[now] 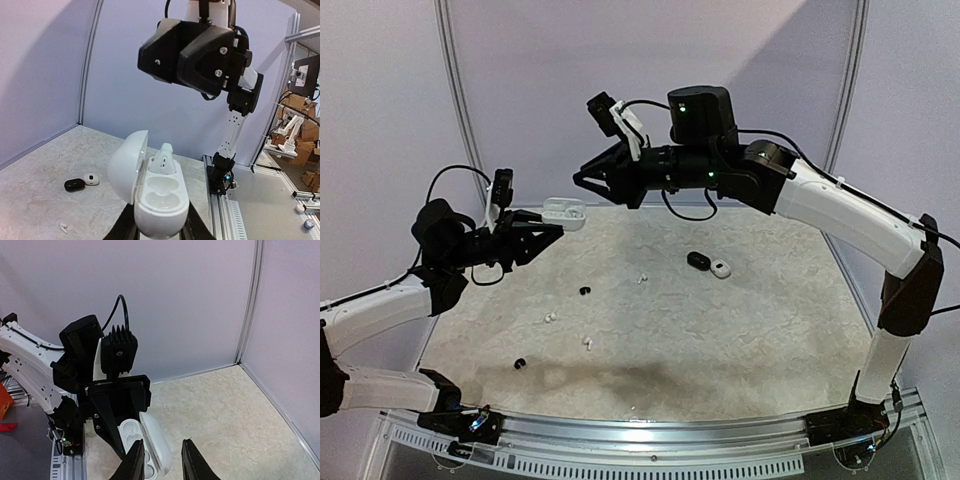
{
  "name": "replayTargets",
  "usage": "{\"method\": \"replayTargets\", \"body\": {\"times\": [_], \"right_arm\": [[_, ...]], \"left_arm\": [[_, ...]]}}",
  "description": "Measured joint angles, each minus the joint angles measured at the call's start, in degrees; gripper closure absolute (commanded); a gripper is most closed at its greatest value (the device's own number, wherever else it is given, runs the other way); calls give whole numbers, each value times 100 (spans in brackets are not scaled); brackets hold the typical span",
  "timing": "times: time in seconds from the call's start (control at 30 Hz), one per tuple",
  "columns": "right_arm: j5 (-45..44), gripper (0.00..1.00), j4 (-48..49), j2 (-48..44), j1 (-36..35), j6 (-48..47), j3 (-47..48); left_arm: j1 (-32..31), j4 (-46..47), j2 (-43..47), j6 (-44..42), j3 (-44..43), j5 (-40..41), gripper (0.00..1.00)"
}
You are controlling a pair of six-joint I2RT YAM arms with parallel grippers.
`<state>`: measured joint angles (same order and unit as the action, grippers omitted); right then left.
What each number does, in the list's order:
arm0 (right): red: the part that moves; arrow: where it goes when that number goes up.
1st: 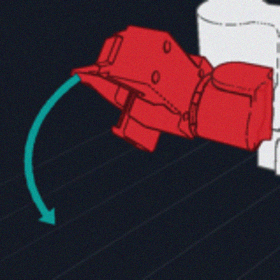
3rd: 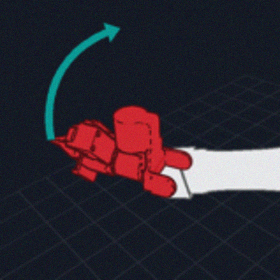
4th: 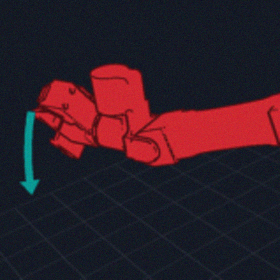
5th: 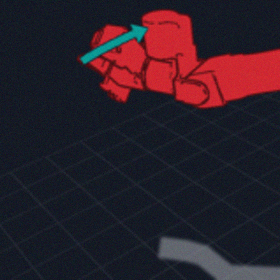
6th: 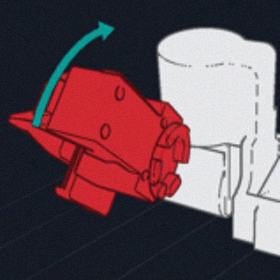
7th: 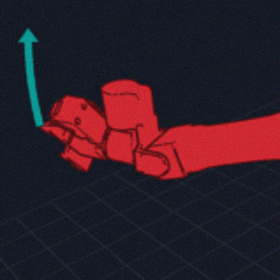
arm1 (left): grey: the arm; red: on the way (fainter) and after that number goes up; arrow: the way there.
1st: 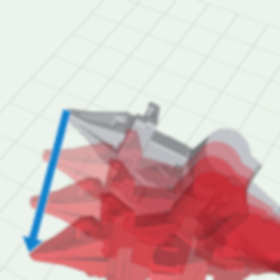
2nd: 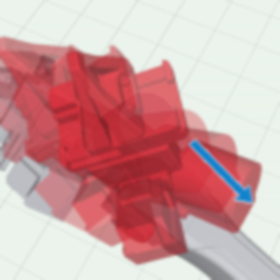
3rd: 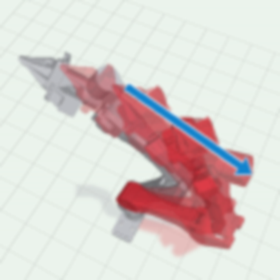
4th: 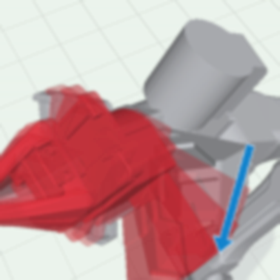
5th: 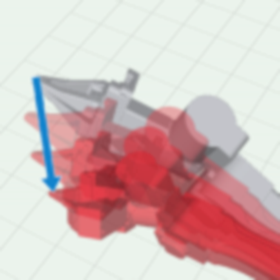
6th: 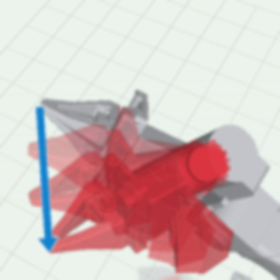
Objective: Insert the wireless bluetooth earbuds into the charging case
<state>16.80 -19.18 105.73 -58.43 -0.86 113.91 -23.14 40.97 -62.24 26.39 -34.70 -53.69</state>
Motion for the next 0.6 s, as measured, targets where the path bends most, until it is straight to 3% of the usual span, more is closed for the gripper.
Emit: {"method": "replayTargets", "body": {"times": [0.6], "right_arm": [[573,79,-660,175,-74,-422,92]], "left_arm": [[0,-15,0,-197,0,-11,100]]}}
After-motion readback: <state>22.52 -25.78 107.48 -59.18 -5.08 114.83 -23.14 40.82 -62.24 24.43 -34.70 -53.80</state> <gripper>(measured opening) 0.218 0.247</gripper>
